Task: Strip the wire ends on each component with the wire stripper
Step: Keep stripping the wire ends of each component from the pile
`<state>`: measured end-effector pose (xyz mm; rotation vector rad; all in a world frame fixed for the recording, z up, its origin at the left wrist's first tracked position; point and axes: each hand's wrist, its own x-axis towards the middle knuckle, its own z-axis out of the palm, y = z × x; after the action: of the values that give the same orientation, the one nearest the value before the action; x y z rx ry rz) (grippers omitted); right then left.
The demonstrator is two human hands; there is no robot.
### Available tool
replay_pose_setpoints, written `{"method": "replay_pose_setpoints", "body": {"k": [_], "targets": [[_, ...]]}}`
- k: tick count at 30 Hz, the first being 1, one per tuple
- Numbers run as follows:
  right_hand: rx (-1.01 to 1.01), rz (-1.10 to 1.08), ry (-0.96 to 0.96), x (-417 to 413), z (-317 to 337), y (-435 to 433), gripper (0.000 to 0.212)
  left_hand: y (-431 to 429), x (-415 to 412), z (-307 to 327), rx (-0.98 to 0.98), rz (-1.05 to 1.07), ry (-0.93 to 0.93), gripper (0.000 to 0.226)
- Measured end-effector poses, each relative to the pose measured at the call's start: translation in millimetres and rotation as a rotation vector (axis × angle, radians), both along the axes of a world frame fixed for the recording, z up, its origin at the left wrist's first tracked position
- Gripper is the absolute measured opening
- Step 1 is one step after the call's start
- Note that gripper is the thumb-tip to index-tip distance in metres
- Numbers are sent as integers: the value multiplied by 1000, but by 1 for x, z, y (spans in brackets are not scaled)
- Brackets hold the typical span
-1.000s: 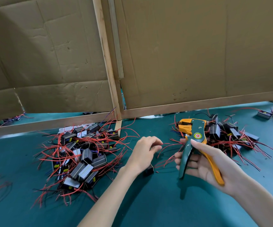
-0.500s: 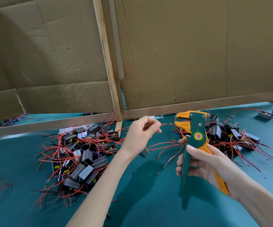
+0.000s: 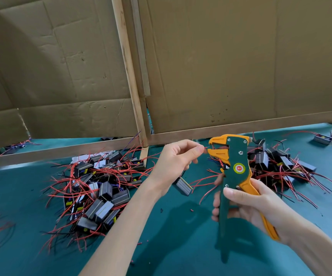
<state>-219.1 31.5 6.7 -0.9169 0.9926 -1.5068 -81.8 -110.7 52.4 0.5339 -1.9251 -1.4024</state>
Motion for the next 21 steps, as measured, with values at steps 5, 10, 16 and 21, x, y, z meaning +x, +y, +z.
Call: {"method": "replay_pose_setpoints", "body": {"k": [5,10,16,21], "targets": [[-9,34,31,0,1,1,54,-1,2,2,79,-93,-25,16],[4,25,78,1,2,3,56,-3,6,6,107,-165,-39,23],[51,-14,127,5,2,5,58,-5,7,5,142,-191,-49,23],[82,-71,187,13,0,5,48,-8,8,6,136,-192,-71,25]]}}
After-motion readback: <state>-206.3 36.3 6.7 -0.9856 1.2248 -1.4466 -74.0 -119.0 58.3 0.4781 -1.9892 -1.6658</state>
